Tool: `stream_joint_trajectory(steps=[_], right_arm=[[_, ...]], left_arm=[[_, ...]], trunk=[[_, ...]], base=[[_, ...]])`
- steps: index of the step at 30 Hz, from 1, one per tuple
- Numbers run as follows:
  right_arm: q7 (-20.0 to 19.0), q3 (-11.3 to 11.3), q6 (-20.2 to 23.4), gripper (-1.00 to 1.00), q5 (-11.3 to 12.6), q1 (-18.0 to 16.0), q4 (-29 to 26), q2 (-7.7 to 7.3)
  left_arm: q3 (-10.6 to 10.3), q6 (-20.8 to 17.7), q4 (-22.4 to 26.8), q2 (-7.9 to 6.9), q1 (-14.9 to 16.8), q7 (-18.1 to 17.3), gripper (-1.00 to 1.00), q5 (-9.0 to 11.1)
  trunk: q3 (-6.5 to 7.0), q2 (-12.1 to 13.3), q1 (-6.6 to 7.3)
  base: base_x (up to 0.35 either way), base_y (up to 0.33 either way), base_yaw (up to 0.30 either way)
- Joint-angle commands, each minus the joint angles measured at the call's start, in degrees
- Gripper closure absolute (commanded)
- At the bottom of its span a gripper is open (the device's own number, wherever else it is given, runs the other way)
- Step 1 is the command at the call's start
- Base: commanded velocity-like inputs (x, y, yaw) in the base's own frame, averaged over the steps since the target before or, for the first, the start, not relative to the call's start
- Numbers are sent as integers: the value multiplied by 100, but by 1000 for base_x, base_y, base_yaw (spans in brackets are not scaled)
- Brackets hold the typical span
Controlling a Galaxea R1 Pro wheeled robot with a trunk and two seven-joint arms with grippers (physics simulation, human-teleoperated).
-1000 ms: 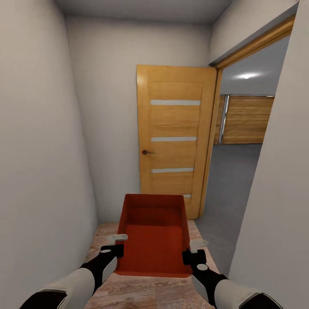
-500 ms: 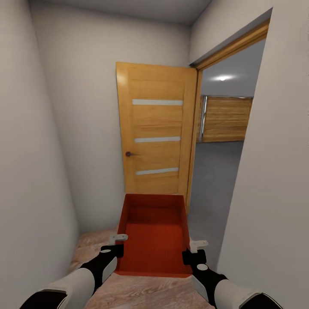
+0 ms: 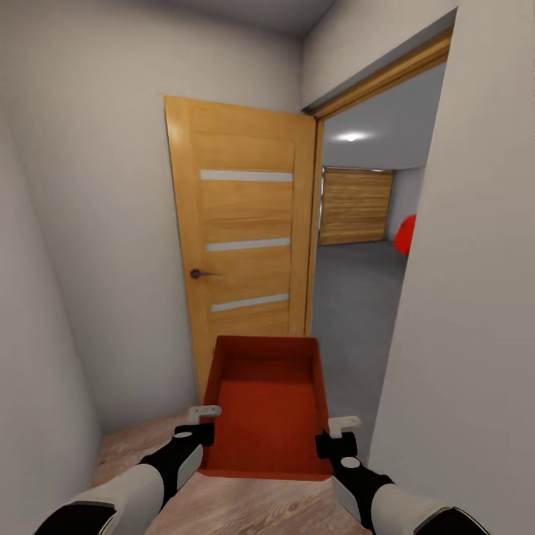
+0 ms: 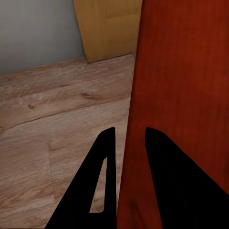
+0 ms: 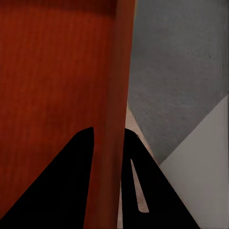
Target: Move the two storage containers from the living room to the garage. In the garage, place one container on the floor and stack the other container on top of it (either order is fine).
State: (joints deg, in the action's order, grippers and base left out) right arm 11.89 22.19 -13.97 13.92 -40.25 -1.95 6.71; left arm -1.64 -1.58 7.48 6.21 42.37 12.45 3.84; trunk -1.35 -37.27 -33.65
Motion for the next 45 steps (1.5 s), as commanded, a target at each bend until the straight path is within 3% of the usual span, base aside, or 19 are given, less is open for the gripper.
stream_joint_trajectory(steps=[1,45], right_arm=[[-3,-435,-1,100,-3,-9,-3,5],[-3,-435,-1,100,-3,-9,-5,4]], left_arm=[[50,-18,25,-14,-1,56,100,-71],[50,-18,23,-6,-1,56,100,-76]], trunk=[[-11,-9,-5],[-11,-9,-5]], base=[[251,220,-280],[268,220,-273]])
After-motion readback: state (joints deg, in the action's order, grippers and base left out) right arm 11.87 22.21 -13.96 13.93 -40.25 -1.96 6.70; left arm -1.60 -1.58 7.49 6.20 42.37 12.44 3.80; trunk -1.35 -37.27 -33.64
